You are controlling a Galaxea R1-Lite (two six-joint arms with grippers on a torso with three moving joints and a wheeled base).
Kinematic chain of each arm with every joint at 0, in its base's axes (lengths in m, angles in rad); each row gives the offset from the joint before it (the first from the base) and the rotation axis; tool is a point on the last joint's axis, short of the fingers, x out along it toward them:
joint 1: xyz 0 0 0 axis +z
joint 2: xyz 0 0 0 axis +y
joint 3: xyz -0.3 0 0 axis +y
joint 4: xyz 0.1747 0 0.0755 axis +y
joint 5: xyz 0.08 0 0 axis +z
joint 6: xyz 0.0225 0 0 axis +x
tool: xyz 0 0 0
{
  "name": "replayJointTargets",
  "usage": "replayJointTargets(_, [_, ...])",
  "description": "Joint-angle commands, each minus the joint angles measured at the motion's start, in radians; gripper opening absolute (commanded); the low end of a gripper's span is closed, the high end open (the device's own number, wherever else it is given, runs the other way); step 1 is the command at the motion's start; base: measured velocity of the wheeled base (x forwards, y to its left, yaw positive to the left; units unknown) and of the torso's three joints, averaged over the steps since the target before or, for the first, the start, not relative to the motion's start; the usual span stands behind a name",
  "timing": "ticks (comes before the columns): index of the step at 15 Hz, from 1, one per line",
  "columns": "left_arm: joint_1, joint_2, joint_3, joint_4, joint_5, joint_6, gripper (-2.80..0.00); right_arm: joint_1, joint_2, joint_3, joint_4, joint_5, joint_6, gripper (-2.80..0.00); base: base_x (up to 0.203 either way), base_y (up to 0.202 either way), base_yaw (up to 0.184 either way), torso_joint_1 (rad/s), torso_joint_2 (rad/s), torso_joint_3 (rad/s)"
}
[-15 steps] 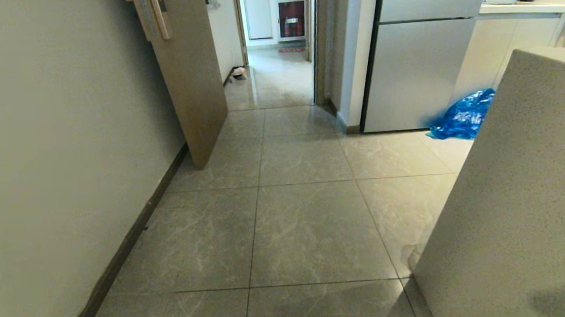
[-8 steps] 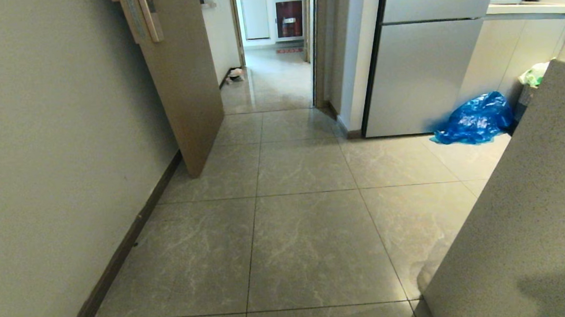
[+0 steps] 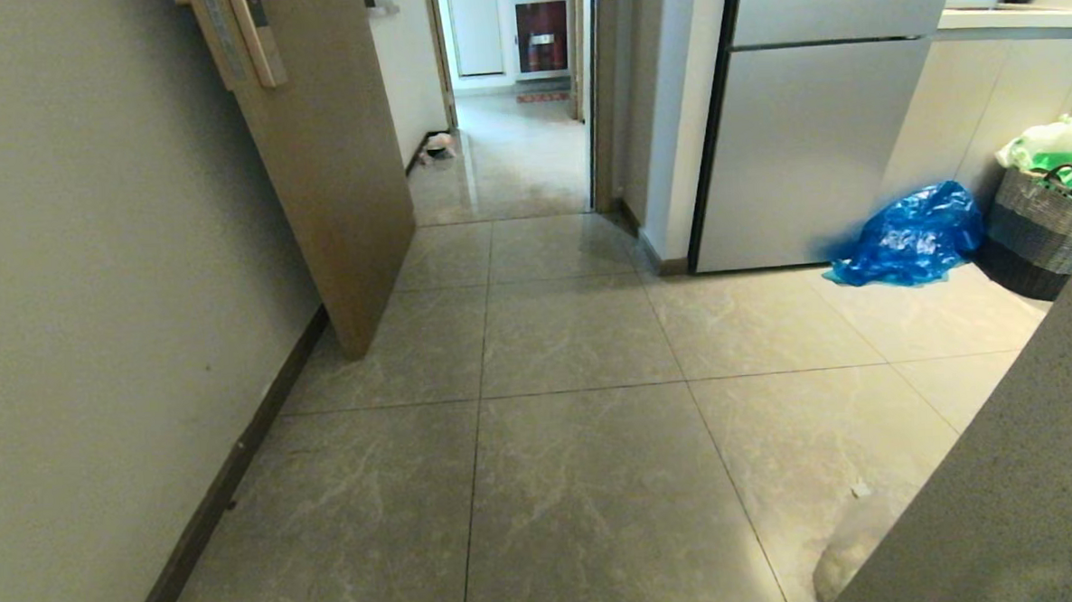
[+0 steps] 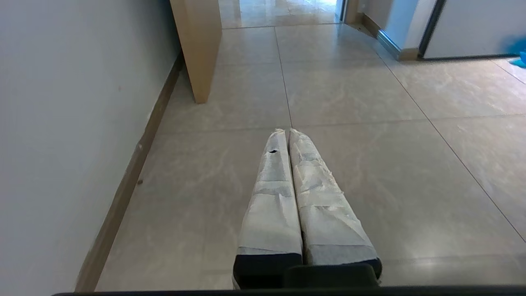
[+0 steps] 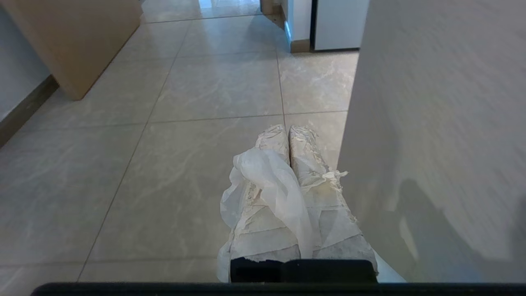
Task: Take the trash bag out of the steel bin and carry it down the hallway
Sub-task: Put the trash bag at the door
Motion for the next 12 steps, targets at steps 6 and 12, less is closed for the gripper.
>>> replayJointTargets(6, [0.000, 0.000, 0.000, 0.000, 0.000, 0.000, -2.80, 0.000, 0.000, 0.000, 0.000, 0.000, -0.001, -2.80, 0.181, 0.000, -0.002, 0.003, 0.00, 0.004])
replayJointTargets(12, [0.000, 0.000, 0.000, 0.000, 0.000, 0.000, -2.80, 0.001, 0.000, 0.000, 0.000, -0.001, 0.000, -2.80, 0.183, 0.000, -0.003, 0.002, 0.00, 0.002])
